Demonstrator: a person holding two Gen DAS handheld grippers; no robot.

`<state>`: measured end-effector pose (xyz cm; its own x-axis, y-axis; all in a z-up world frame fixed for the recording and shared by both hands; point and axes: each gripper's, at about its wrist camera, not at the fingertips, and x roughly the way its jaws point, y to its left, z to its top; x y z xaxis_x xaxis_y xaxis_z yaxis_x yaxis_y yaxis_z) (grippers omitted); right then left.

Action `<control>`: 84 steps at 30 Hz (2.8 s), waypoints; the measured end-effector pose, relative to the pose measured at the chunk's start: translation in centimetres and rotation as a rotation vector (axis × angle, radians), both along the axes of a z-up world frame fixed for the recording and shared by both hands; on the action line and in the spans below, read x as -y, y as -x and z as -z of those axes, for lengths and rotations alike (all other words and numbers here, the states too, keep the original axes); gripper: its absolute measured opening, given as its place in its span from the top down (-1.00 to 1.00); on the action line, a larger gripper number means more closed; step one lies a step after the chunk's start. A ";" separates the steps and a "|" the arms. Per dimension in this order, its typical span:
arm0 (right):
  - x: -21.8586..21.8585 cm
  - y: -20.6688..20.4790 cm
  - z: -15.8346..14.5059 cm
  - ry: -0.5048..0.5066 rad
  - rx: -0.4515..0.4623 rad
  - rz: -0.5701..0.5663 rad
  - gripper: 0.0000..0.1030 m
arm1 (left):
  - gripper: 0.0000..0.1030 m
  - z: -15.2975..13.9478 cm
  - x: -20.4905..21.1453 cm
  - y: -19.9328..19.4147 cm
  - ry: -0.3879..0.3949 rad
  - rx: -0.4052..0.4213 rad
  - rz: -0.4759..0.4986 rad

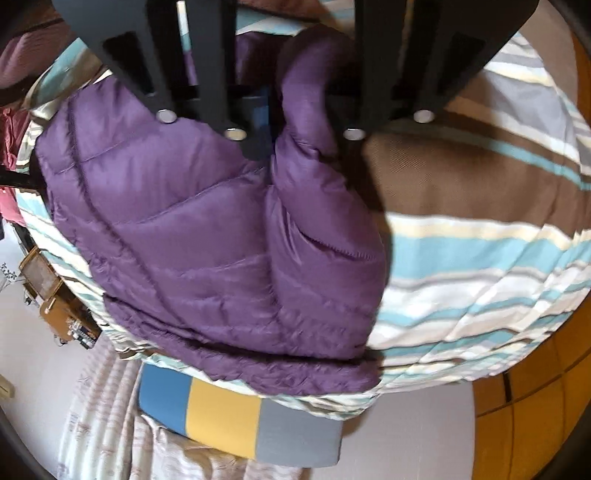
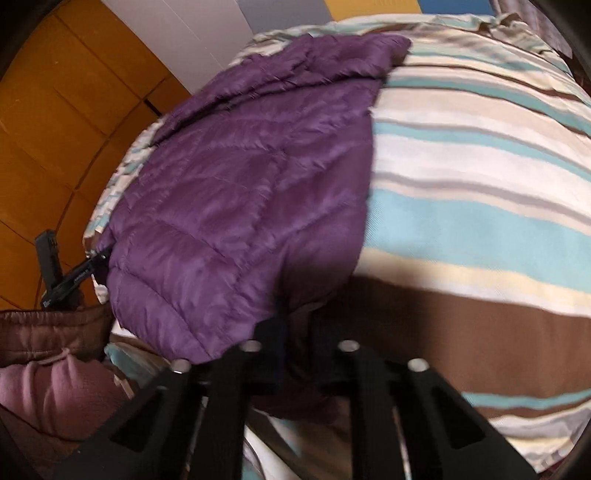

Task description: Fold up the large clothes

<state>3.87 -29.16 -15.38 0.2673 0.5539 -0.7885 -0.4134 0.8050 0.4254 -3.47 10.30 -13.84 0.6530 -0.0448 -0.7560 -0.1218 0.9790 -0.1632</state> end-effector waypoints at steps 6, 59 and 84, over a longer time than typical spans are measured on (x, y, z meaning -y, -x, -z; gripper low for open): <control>-0.9 -1.3 -2.7 -0.105 0.125 0.033 0.90 | 0.78 -3.5 0.0 -1.2 0.032 0.119 -0.001; 1.3 -18.3 -1.1 -0.329 0.162 0.530 -0.81 | -0.93 -3.0 -8.6 -14.5 0.283 0.335 -0.304; -3.4 -18.5 1.6 -0.281 0.093 0.324 0.18 | -0.08 0.5 -5.7 -19.4 0.172 0.058 -0.141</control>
<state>22.40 -25.79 -17.02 0.5249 0.6196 -0.5836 -0.2054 0.7575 0.6196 15.95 16.00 -14.37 0.7040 -0.0753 -0.7062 -0.2408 0.9102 -0.3371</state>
